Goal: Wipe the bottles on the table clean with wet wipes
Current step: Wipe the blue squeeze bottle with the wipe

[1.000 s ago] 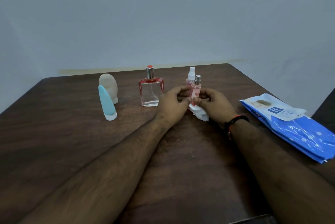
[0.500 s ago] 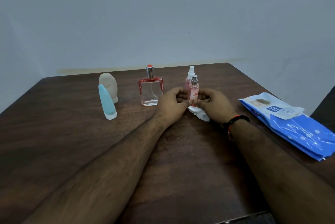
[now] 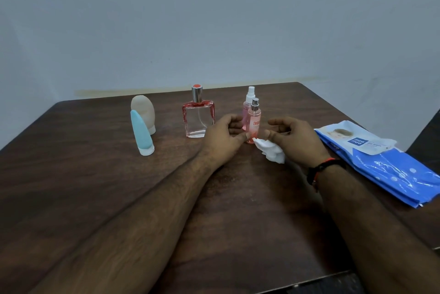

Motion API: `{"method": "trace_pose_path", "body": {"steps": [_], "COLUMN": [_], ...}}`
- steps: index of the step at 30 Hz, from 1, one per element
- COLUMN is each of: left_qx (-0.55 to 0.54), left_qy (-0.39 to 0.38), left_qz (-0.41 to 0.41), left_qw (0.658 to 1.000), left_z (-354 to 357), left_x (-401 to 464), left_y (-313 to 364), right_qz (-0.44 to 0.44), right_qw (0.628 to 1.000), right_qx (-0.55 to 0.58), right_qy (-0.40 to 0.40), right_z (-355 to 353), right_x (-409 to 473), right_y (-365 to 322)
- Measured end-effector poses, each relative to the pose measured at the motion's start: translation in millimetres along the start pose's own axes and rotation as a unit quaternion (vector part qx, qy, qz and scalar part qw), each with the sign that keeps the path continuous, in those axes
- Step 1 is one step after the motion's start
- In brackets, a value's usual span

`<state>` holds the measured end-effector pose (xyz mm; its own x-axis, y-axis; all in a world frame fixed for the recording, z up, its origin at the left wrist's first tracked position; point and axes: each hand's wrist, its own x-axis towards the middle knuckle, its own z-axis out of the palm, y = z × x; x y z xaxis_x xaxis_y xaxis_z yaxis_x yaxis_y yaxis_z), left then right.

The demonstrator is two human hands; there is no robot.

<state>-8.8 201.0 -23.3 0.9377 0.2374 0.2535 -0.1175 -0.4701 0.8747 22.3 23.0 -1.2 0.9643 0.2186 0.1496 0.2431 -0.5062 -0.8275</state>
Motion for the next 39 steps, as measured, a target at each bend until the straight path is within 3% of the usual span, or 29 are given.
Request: {"method": "trace_pose_path", "body": {"steps": [3, 8, 15, 20, 24, 29, 33, 39], "left_qx": [0.011, 0.050, 0.123, 0.170, 0.154, 0.108, 0.151, 0.171], "left_qy": [0.001, 0.013, 0.190, 0.319, 0.250, 0.140, 0.149, 0.152], "left_qz": [0.006, 0.047, 0.084, 0.020, -0.062, -0.076, -0.069, -0.036], "left_qw": [1.000, 0.998, 0.970, 0.932, 0.954, 0.981, 0.975, 0.973], "left_z": [-11.7, -53.9, -130.6, -167.9, -175.4, -167.3, -162.8, -159.4], "left_x": [-13.6, -49.4, -89.7, -89.4, -70.7, -56.1, -51.5, -59.7], "left_y": [0.1, -0.1, -22.5, -43.0, -57.1, -57.7, -56.8, -48.3], "right_qz": [-0.009, -0.032, -0.060, -0.064, -0.062, -0.063, -0.070, -0.250], "right_qw": [0.998, 0.977, 0.963, 0.967, 0.975, 0.976, 0.974, 0.936], "right_qx": [0.066, 0.197, 0.204, 0.203, 0.197, 0.204, 0.218, 0.193], "right_qy": [0.002, -0.075, -0.166, -0.137, -0.081, -0.034, -0.008, 0.153], "right_z": [1.0, 27.7, 96.3, 134.2, 155.0, 164.3, 159.0, 146.2], "right_x": [-16.3, -27.2, -25.2, -22.1, -21.1, -21.4, -22.1, -28.4], "right_y": [-3.9, -20.9, -70.0, -96.8, -106.4, -107.7, -106.4, -121.8]}}
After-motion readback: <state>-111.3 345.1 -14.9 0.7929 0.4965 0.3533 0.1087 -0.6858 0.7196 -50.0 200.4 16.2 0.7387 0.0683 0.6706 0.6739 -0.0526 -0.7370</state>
